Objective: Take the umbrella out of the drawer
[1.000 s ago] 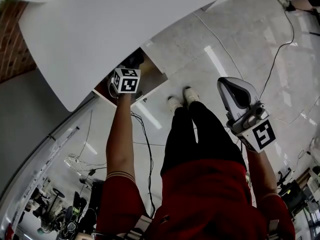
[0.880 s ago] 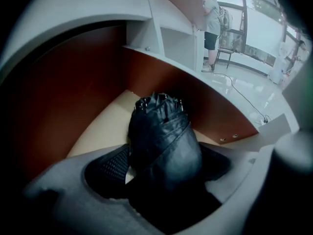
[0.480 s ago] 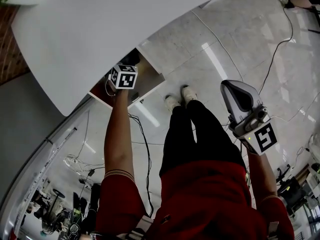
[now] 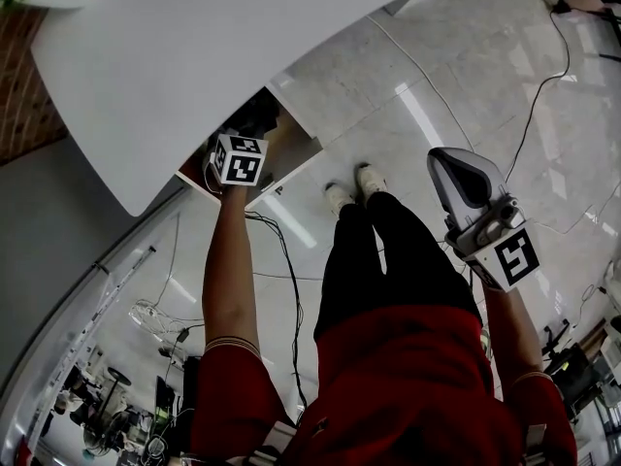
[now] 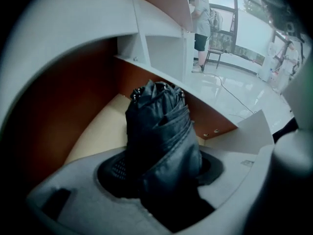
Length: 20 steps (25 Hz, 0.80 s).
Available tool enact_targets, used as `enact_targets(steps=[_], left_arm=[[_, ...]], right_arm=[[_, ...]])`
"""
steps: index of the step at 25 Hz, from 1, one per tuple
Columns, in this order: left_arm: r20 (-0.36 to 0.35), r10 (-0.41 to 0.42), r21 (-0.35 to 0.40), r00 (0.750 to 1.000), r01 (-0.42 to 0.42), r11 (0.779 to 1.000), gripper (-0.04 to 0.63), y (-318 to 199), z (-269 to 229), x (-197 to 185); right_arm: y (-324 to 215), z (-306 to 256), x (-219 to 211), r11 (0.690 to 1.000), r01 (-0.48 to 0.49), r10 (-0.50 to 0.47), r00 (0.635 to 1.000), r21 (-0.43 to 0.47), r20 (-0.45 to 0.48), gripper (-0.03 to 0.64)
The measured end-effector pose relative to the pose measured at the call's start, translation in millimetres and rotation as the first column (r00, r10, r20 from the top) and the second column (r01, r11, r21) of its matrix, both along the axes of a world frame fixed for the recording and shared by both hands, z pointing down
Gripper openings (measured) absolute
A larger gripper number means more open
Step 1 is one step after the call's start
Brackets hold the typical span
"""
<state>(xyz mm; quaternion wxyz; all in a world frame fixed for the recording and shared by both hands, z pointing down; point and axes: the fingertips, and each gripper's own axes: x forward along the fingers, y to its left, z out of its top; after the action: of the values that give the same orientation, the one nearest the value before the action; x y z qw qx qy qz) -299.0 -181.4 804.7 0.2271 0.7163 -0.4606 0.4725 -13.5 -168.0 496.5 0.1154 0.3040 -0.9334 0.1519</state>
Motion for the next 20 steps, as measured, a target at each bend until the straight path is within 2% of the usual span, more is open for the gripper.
enact_targets(steps=[6, 10, 14, 20], left_arm=[[-0.045, 0.041, 0.099, 0.998, -0.037, 0.994, 0.259, 12.2, -55.8, 16.5], [-0.052, 0.071, 0.161, 0.996, -0.062, 0.985, 0.259, 23.2, -88.9, 27.3], [-0.044, 0.120, 0.224, 0.992, -0.108, 0.969, 0.259, 33.7, -126.2, 44.2], [-0.079, 0.151, 0.320, 0.985, -0.118, 0.940, 0.259, 50.4, -190.3, 73.7]], right_arm=[[6.9, -24.3, -4.5, 1.000, 0.021, -0.022, 1.000, 0.018, 0.019, 0.012], [12.9, -39.2, -9.3, 0.999, 0.040, -0.041, 0.999, 0.032, 0.036, 0.012], [17.8, -54.8, -8.6, 0.997, 0.053, -0.056, 0.997, 0.055, 0.051, 0.012], [22.3, -76.6, -5.3, 0.994, 0.065, -0.071, 0.995, 0.086, 0.074, 0.012]])
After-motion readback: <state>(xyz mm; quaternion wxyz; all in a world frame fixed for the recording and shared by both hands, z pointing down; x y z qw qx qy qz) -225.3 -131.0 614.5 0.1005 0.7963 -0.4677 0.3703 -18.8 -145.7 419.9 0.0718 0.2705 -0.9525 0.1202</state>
